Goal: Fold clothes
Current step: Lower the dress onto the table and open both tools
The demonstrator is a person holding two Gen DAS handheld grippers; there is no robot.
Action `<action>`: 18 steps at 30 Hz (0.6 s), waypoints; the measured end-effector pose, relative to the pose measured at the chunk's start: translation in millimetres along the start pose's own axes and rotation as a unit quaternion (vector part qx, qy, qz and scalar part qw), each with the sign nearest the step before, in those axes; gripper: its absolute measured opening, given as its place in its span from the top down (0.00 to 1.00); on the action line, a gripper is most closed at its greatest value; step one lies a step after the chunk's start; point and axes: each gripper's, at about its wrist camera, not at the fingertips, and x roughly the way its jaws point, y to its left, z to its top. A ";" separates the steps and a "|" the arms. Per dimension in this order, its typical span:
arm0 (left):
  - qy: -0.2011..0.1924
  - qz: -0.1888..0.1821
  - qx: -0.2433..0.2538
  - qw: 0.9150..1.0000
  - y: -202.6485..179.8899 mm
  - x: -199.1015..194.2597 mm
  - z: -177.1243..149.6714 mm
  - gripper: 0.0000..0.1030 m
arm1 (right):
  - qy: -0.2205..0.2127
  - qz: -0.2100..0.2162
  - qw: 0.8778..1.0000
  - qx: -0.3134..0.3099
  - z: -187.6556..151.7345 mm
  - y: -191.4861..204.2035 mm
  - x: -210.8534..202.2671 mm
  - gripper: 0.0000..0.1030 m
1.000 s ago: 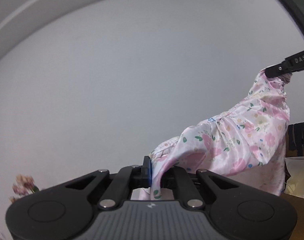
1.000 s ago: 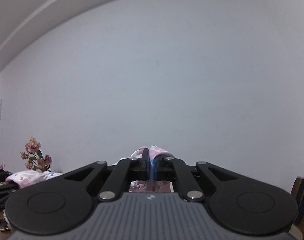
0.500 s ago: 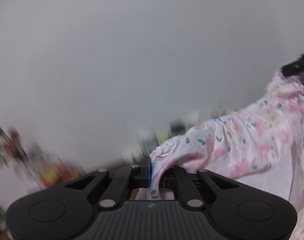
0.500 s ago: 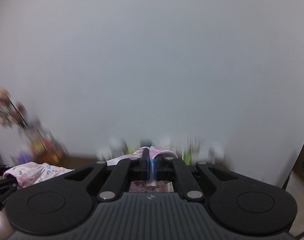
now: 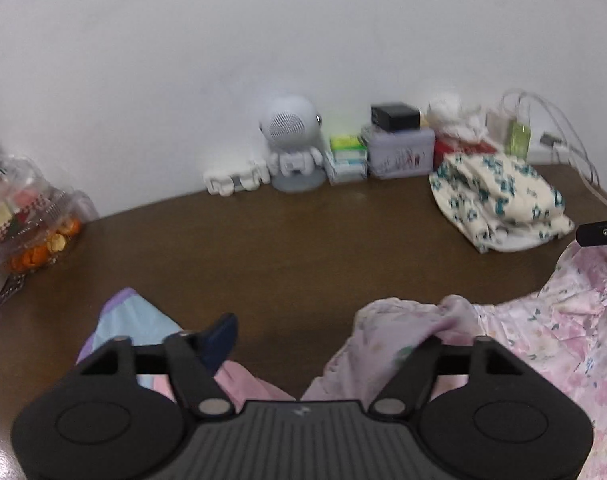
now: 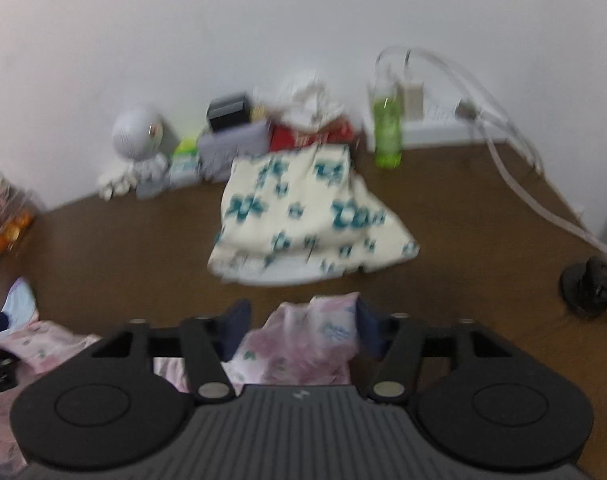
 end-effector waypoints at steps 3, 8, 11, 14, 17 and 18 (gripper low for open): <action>-0.013 -0.008 0.015 1.000 3.9 -9.0 -4.5 0.20 | -0.035 -0.003 0.999 -0.013 5.1 -5.0 -22.3 0.21; -0.013 0.024 0.054 0.998 -6.6 -10.6 -9.4 0.16 | -0.004 0.032 0.989 -0.142 -8.7 12.4 -37.8 0.21; -0.005 0.044 0.042 0.998 -7.9 -3.0 -6.6 0.16 | 0.054 0.074 0.969 -0.229 -38.2 34.9 -41.8 0.28; -0.012 0.055 0.017 0.998 -4.7 -2.0 -2.8 0.16 | 0.097 0.084 0.954 -0.272 -61.4 51.6 -32.2 0.45; -0.026 0.053 0.000 0.998 3.5 -11.1 -0.8 0.16 | 0.116 0.084 0.949 -0.280 -68.3 61.6 -11.7 0.59; -0.031 0.055 0.000 0.998 6.3 -14.0 -0.5 0.16 | 0.115 0.086 0.950 -0.276 -67.3 64.0 -6.3 0.60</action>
